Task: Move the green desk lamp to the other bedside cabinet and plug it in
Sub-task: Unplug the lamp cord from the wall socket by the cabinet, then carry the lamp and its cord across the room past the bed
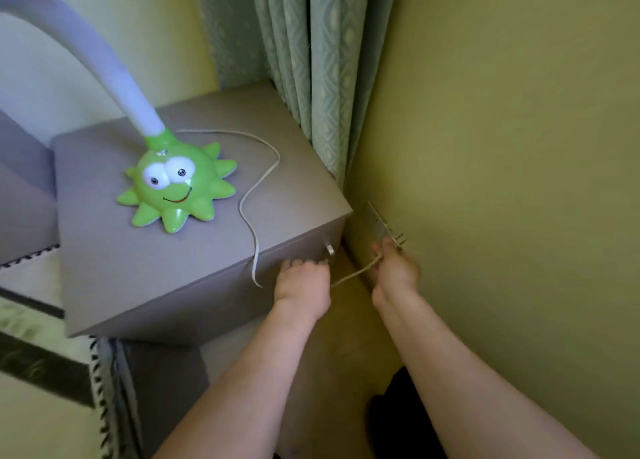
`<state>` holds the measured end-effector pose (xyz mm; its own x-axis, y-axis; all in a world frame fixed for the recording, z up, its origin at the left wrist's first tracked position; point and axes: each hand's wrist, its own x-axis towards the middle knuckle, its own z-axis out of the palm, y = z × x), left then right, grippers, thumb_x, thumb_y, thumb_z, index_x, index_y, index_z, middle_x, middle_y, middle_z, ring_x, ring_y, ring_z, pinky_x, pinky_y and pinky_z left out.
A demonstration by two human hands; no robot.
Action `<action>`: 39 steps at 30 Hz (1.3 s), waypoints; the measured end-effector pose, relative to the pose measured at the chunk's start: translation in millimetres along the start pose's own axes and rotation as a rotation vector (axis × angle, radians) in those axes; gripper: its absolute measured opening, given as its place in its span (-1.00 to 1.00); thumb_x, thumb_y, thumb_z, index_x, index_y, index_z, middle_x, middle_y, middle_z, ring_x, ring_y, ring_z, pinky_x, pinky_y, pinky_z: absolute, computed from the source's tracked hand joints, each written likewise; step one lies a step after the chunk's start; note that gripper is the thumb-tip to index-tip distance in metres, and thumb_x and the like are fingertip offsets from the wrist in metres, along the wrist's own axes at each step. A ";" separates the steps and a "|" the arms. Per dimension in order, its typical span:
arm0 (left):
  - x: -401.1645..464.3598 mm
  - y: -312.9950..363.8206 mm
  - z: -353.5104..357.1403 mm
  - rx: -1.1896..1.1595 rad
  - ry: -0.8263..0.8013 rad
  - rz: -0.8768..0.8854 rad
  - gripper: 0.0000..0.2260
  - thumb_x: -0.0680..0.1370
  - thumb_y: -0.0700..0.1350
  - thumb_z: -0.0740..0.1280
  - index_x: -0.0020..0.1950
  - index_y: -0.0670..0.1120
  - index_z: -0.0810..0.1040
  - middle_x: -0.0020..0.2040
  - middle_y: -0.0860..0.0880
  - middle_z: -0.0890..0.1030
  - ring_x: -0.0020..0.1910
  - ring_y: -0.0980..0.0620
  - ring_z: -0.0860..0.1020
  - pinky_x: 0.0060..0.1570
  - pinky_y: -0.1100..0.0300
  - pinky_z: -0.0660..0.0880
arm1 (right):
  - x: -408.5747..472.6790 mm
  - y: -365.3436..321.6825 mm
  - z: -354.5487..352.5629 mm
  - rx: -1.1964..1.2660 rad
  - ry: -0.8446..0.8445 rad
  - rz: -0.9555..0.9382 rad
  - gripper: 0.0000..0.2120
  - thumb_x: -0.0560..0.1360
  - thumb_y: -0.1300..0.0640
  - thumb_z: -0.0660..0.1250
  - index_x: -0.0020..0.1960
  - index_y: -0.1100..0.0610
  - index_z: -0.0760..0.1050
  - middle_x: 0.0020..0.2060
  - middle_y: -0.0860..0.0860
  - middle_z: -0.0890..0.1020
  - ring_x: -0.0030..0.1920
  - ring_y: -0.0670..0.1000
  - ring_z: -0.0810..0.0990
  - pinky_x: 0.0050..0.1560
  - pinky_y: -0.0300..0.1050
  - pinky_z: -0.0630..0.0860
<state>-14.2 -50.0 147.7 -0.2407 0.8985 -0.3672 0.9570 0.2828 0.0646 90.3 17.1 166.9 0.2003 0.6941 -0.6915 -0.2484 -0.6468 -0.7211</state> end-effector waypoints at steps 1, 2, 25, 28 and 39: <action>-11.2 -0.2 -24.5 -0.022 -0.016 0.001 -0.68 0.56 -0.06 0.25 0.30 -0.09 0.48 0.21 -0.16 0.58 0.22 -0.18 0.51 0.28 -0.05 0.37 | -21.9 -19.4 -0.1 -0.028 -0.006 0.001 -0.87 0.55 0.09 0.27 -0.09 0.11 0.53 -0.12 0.02 0.65 -0.02 0.01 0.60 0.23 -0.03 0.48; -22.1 -0.9 -50.7 -0.037 -0.034 -0.008 -0.69 0.58 -0.04 0.23 0.29 -0.11 0.47 0.22 -0.17 0.58 0.21 -0.20 0.51 0.23 -0.04 0.40 | -42.3 -38.6 0.8 -0.055 -0.015 0.005 -0.85 0.56 0.08 0.26 -0.16 0.09 0.52 -0.14 0.01 0.64 0.01 0.02 0.60 0.24 -0.03 0.48; -164.9 -55.1 -408.5 -0.552 0.295 -0.476 -0.68 0.58 0.02 0.23 0.24 -0.13 0.50 0.18 -0.14 0.58 0.12 -0.18 0.57 0.09 0.01 0.50 | -287.6 -319.4 91.5 -0.425 -0.425 -0.359 -0.79 0.51 0.05 0.26 -0.20 0.13 0.56 -0.34 -0.02 0.56 -0.32 -0.03 0.47 -0.30 -0.21 0.39; -149.0 -79.1 -425.4 -0.552 0.402 -0.542 -0.69 0.57 -0.02 0.24 0.22 -0.18 0.50 0.20 -0.17 0.57 0.16 -0.17 0.53 0.10 0.03 0.49 | -288.6 -323.0 122.4 -0.494 -0.470 -0.433 -0.72 0.51 0.02 0.25 -0.35 0.08 0.44 -0.43 -0.02 0.46 -0.41 -0.03 0.37 -0.36 -0.18 0.34; -35.7 -205.6 -434.2 -0.656 -0.034 -0.702 -0.69 0.45 -0.16 0.24 0.14 -0.25 0.56 0.20 -0.24 0.60 0.16 -0.19 0.57 -0.01 0.17 0.46 | -256.6 -299.6 253.3 -0.940 -0.540 -0.550 -0.71 0.50 -0.05 0.24 -0.35 0.04 0.44 -0.42 -0.02 0.51 -0.32 0.05 0.48 -0.32 -0.16 0.35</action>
<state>-272.6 5.6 550.4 -0.7095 0.4453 -0.5462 0.3127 0.8935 0.3222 -126.8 112.9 571.2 -0.4132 0.8455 -0.3383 0.5743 -0.0464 -0.8173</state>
